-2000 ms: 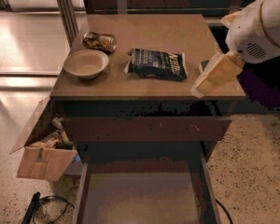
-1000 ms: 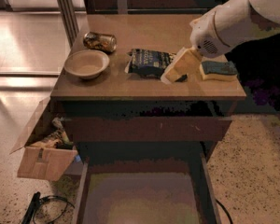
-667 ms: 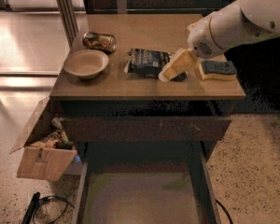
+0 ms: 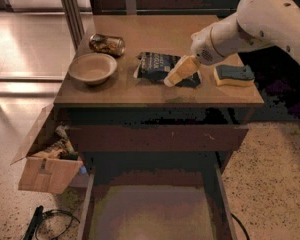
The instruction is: Place blue chip bag into middle drawer
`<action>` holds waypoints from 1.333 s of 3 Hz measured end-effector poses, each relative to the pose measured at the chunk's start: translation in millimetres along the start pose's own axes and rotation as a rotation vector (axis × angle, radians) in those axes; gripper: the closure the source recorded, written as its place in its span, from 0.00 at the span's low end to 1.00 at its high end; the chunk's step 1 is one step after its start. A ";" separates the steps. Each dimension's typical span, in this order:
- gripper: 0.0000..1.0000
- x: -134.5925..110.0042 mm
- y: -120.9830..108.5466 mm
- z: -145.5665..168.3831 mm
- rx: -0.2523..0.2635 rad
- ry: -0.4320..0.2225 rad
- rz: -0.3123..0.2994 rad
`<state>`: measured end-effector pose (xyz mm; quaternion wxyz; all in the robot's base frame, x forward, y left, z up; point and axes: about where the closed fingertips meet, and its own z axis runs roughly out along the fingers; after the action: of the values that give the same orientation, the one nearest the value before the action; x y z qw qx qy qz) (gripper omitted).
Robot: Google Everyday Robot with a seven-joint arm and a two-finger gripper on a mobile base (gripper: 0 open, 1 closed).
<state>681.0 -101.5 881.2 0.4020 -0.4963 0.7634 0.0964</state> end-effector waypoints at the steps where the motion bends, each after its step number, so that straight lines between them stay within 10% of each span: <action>1: 0.00 -5.4 -4.0 25.0 -0.026 -0.002 -0.017; 3: 0.00 -12.4 10.3 57.5 -0.088 -0.022 -0.004; 4: 0.19 -12.4 10.3 57.5 -0.088 -0.022 -0.004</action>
Offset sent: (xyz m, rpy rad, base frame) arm 0.0316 0.0483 -0.0305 0.0411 0.0443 0.0728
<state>704.5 -56.6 849.5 0.3883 -0.5140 0.7529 0.1346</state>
